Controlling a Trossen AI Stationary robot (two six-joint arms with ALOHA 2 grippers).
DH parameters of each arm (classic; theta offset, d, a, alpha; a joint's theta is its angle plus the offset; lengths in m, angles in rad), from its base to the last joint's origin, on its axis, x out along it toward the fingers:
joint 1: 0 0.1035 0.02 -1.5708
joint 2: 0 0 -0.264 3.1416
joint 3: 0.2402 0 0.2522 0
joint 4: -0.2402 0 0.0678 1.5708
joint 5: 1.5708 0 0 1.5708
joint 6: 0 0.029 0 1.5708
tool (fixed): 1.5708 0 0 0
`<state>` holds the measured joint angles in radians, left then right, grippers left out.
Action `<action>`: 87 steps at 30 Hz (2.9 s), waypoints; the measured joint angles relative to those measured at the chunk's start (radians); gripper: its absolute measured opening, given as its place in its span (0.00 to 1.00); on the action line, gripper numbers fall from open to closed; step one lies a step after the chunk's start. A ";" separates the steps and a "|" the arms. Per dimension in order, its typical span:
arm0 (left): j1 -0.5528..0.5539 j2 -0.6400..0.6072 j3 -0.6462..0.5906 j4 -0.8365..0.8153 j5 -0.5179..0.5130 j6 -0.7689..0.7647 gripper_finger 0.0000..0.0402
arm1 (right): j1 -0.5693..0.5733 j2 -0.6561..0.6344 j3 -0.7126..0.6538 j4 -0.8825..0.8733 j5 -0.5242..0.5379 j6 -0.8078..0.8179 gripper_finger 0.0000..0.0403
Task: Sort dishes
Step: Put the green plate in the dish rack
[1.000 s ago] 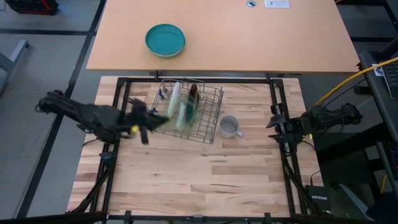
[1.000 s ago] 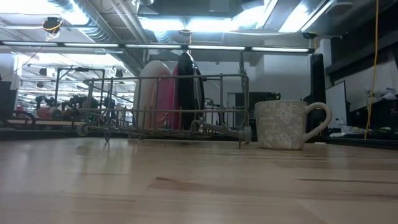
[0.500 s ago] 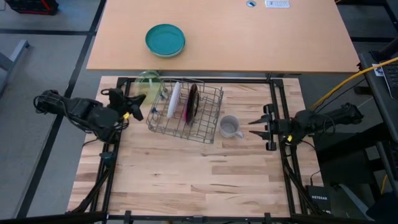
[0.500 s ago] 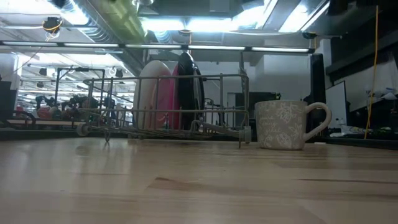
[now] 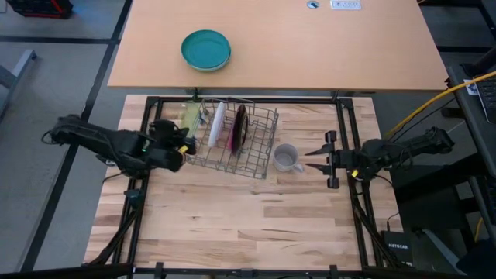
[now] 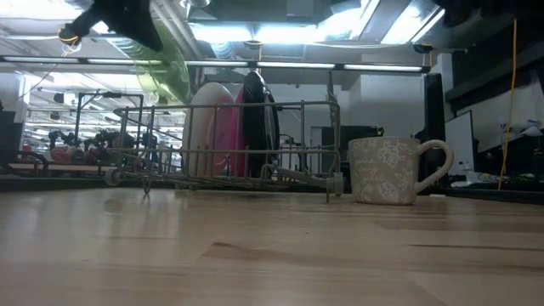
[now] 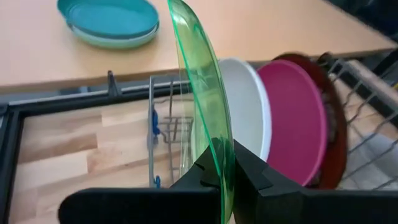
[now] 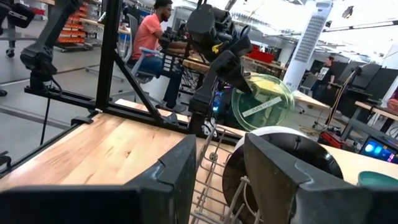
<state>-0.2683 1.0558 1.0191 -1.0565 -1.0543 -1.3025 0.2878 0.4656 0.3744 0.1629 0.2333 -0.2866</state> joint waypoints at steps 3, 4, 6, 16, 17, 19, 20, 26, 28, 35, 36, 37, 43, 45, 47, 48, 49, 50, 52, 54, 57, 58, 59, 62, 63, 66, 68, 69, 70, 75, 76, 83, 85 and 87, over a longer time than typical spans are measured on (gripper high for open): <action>0.011 0.066 0.000 0.004 0.005 -0.050 0.00 | 0.000 0.012 0.000 0.000 0.000 0.001 0.34; 0.016 0.086 0.000 0.004 0.005 -0.063 0.00 | 0.000 0.015 0.000 0.000 0.000 0.001 0.34; 0.024 0.121 0.000 0.005 0.010 -0.108 0.00 | 0.000 0.020 0.000 0.000 0.000 0.001 0.34; 0.075 0.211 0.000 0.087 0.042 -0.120 0.00 | 0.000 0.023 0.000 -0.002 0.000 0.001 0.34; 0.081 0.213 0.000 0.107 0.044 -0.097 0.00 | 0.000 0.023 0.000 -0.002 0.000 0.001 0.34; 0.095 0.217 0.000 0.145 0.060 -0.067 0.00 | 0.000 0.023 0.000 -0.006 -0.001 0.001 0.34; 0.103 0.218 0.000 0.162 0.063 -0.051 0.00 | 0.000 0.023 0.000 -0.009 -0.001 0.001 0.34; 0.137 0.233 0.000 0.215 0.096 0.006 0.00 | 0.000 0.023 0.000 -0.010 -0.001 0.001 0.34; 0.146 0.247 0.000 0.218 0.116 0.001 0.00 | 0.000 0.023 0.000 -0.011 -0.002 0.001 0.34; 0.148 0.311 0.000 0.237 0.133 0.001 0.00 | 0.000 0.023 0.000 -0.034 -0.010 0.001 0.34; 0.148 0.317 0.000 0.236 0.132 0.001 0.00 | 0.000 0.023 0.000 -0.038 -0.010 0.001 0.34; 0.148 0.322 0.000 0.233 0.133 0.002 0.00 | 0.000 0.023 0.000 -0.040 -0.012 0.001 0.34; 0.149 0.336 0.000 0.227 0.137 0.001 0.00 | 0.000 0.023 0.000 -0.042 -0.017 0.001 0.34; 0.150 0.336 0.000 0.228 0.142 0.001 0.00 | 0.000 0.023 0.000 -0.042 -0.017 0.001 0.34; 0.150 0.336 0.000 0.228 0.143 0.001 0.00 | 0.000 0.023 0.000 -0.042 -0.018 0.001 0.34; 0.150 0.336 0.000 0.228 0.144 0.003 0.00 | 0.000 0.023 0.000 -0.042 -0.018 0.001 0.34; 0.150 0.336 0.000 0.228 0.145 0.007 0.00 | 0.000 0.023 0.000 -0.042 -0.018 0.001 0.34; 0.150 0.336 0.000 0.228 0.146 0.014 0.00 | 0.000 0.023 0.000 -0.042 -0.018 0.001 0.34; 0.150 0.336 0.000 0.228 0.147 0.029 0.01 | 0.000 0.023 0.000 -0.043 -0.018 0.001 0.34; 0.150 0.336 0.000 0.229 0.148 0.036 0.04 | 0.000 0.023 0.000 -0.043 -0.018 0.001 0.34; 0.150 0.336 0.000 0.228 0.157 0.026 0.07 | 0.000 0.023 0.000 -0.043 -0.018 0.001 0.34; 0.150 0.336 0.000 0.229 0.158 0.021 0.09 | 0.000 0.023 0.000 -0.043 -0.018 0.001 0.34; 0.150 0.336 0.000 0.229 0.158 0.019 0.10 | 0.000 0.023 0.000 -0.043 -0.018 0.001 0.34; 0.150 0.336 0.000 0.228 0.157 0.025 0.15 | 0.000 0.023 0.000 -0.043 -0.018 0.001 0.34; 0.150 0.335 0.000 0.228 0.158 0.027 0.16 | 0.000 0.023 0.000 -0.043 -0.018 0.001 0.34; 0.150 0.335 0.000 0.226 0.161 0.027 0.20 | 0.000 0.023 0.000 -0.043 -0.018 0.001 0.34; 0.150 0.334 0.000 0.223 0.161 0.027 0.23 | 0.000 0.023 0.000 -0.043 -0.018 0.001 0.34; 0.150 0.334 0.000 0.222 0.161 0.027 0.24 | 0.000 0.023 0.000 -0.043 -0.018 0.001 0.34; 0.150 0.332 0.000 0.220 0.161 0.027 0.25 | 0.000 0.023 0.000 -0.043 -0.018 0.001 0.34; 0.164 0.295 0.000 0.196 0.166 0.046 0.28 | 0.000 0.023 0.000 -0.043 -0.018 0.001 0.34; 0.167 0.282 0.000 0.196 0.165 0.053 0.28 | 0.000 0.023 0.000 -0.043 -0.018 0.001 0.34; 0.199 0.213 0.000 0.197 0.165 0.129 0.28 | 0.000 0.023 0.000 -0.044 -0.018 0.001 0.34; 0.211 0.207 0.000 0.200 0.164 0.157 0.28 | 0.000 0.023 0.000 -0.043 -0.018 0.001 0.34; 0.226 0.204 0.000 0.207 0.164 0.183 0.28 | 0.000 0.023 0.000 -0.043 -0.018 0.001 0.34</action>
<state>-0.0420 1.2598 1.0187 -0.8497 -0.8902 -1.1190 0.2882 0.4889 0.3744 0.1196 0.2157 -0.2852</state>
